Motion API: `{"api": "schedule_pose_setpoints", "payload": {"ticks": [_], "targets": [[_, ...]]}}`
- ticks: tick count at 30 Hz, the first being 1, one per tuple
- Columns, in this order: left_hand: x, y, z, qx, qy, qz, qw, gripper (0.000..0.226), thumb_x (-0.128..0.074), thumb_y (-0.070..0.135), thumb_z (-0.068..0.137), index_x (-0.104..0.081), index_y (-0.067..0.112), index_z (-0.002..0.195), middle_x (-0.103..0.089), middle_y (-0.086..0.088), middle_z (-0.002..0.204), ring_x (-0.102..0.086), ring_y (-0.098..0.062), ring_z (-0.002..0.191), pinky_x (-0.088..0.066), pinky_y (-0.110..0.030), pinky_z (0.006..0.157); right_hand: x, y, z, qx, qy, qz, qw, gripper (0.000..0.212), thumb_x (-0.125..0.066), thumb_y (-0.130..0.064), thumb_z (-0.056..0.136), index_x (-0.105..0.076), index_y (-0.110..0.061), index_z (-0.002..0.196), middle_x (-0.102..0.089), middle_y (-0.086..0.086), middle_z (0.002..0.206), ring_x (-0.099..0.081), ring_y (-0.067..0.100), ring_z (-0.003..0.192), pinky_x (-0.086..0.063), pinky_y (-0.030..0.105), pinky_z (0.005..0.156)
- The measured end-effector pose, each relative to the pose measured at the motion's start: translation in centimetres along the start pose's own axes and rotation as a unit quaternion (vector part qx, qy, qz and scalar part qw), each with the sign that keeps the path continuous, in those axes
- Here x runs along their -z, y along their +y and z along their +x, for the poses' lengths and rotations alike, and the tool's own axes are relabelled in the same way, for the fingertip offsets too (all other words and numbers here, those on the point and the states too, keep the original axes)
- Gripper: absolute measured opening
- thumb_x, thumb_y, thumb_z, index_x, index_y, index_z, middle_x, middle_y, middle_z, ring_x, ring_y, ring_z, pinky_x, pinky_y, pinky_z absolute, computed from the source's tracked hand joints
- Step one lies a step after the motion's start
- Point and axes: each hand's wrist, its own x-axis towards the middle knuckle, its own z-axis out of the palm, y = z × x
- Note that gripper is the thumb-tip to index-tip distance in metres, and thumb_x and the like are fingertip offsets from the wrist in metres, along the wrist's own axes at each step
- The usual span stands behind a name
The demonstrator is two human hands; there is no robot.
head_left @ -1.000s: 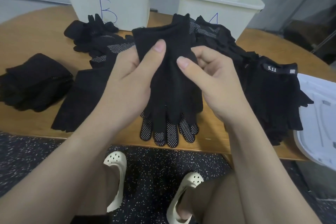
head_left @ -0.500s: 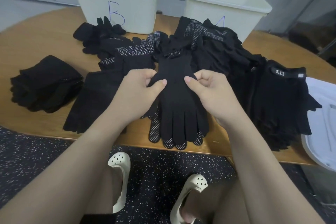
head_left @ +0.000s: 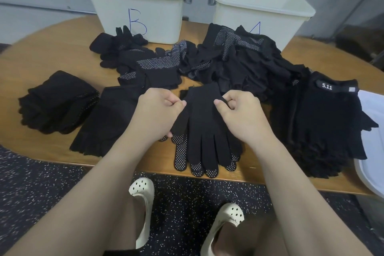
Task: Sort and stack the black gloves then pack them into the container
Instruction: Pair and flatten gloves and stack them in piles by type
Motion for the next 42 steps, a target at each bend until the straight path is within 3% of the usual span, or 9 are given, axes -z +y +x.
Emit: {"api": "schedule_pose_setpoints", "payload": {"ticks": [5,8,13,18,25,29,32,39,42], "targets": [[0.5,-0.2,0.0,0.010,-0.002,-0.013,1.000,0.020,-0.066,0.030,0.099,-0.073,0.018,0.085,-0.071,0.006,0.064,-0.063,-0.016,0.038,-0.049,-0.018,0.050,0.2,-0.1,0.0,0.008,-0.016,0.020,1.000,0.031,-0.063,-0.033,0.100,-0.063,-0.007,0.082,-0.069,0.017,0.072,-0.062,0.033,0.070,-0.040,0.030,0.056],[0.6,-0.4,-0.1,0.021,-0.016,-0.008,1.000,0.018,-0.066,0.030,0.098,-0.072,0.021,0.084,-0.061,0.010,0.046,-0.064,-0.016,0.039,-0.046,-0.014,0.046,0.2,-0.1,0.0,0.009,-0.019,0.021,1.000,0.034,-0.064,-0.031,0.100,-0.061,-0.003,0.082,-0.063,0.020,0.068,-0.049,0.027,0.057,-0.033,0.026,0.051],[0.2,-0.4,0.0,0.046,-0.039,0.014,0.998,0.021,-0.069,0.031,0.098,-0.067,0.027,0.077,-0.065,0.001,0.048,-0.061,-0.014,0.036,-0.047,-0.018,0.040,-0.2,0.2,0.2,0.013,-0.011,-0.032,0.999,0.030,-0.066,-0.034,0.098,-0.060,-0.016,0.074,-0.045,-0.005,0.050,-0.041,0.012,0.048,-0.038,0.028,0.053],[-0.1,-0.4,-0.1,0.046,-0.015,0.018,0.999,0.011,-0.075,0.025,0.093,-0.069,0.020,0.085,-0.065,0.005,0.050,-0.058,-0.010,0.034,-0.045,-0.019,0.037,-0.6,0.6,0.2,0.030,-0.005,-0.087,0.996,0.021,-0.069,-0.043,0.095,-0.061,-0.027,0.084,-0.058,-0.008,0.067,-0.061,0.016,0.070,-0.053,0.033,0.067],[-0.5,-0.8,0.0,-0.108,0.057,0.087,0.989,0.016,-0.074,0.020,0.091,-0.071,0.023,0.107,-0.060,0.009,0.094,-0.059,-0.008,0.086,-0.047,-0.022,0.079,-0.8,0.4,0.1,0.024,0.007,-0.127,0.992,0.022,-0.066,-0.048,0.096,-0.064,-0.026,0.097,-0.066,-0.006,0.075,-0.065,0.017,0.078,-0.058,0.038,0.074],[-1.6,-0.7,0.7,-0.277,-0.025,0.157,0.948,0.026,-0.061,0.019,0.101,-0.072,0.020,0.125,-0.063,0.003,0.132,-0.053,-0.018,0.123,-0.043,-0.038,0.108,-0.6,0.4,0.0,0.026,0.003,-0.124,0.992,0.022,-0.066,-0.046,0.097,-0.064,-0.024,0.094,-0.062,-0.007,0.066,-0.061,0.014,0.070,-0.053,0.033,0.068],[-2.7,-0.7,0.6,-0.274,-0.121,0.238,0.924,0.044,-0.041,0.031,0.110,-0.046,0.024,0.153,-0.032,0.003,0.166,-0.022,-0.018,0.155,-0.017,-0.039,0.126,-0.5,0.6,-0.1,0.026,-0.006,-0.101,0.995,0.022,-0.068,-0.045,0.096,-0.068,-0.024,0.101,-0.063,-0.009,0.071,-0.064,0.013,0.073,-0.058,0.037,0.072],[-2.8,-1.5,0.9,-0.241,-0.205,0.292,0.902,0.068,-0.016,0.058,0.103,-0.008,0.030,0.165,0.007,0.013,0.171,0.014,-0.004,0.156,0.009,-0.032,0.127,2.0,1.2,-2.1,-0.020,-0.088,-0.032,0.995,0.027,-0.073,-0.041,0.093,-0.067,-0.022,0.111,-0.072,-0.005,0.086,-0.070,0.009,0.079,-0.053,0.022,0.066],[-2.8,-1.4,0.7,-0.246,-0.207,0.299,0.899,0.078,-0.022,0.068,0.099,-0.006,0.031,0.165,0.009,0.013,0.171,0.015,-0.005,0.156,0.009,-0.033,0.128,3.1,1.6,-3.5,-0.029,-0.122,-0.019,0.992,0.022,-0.075,-0.035,0.093,-0.065,-0.023,0.108,-0.074,-0.005,0.080,-0.068,0.005,0.057,-0.050,0.014,0.055]]}}
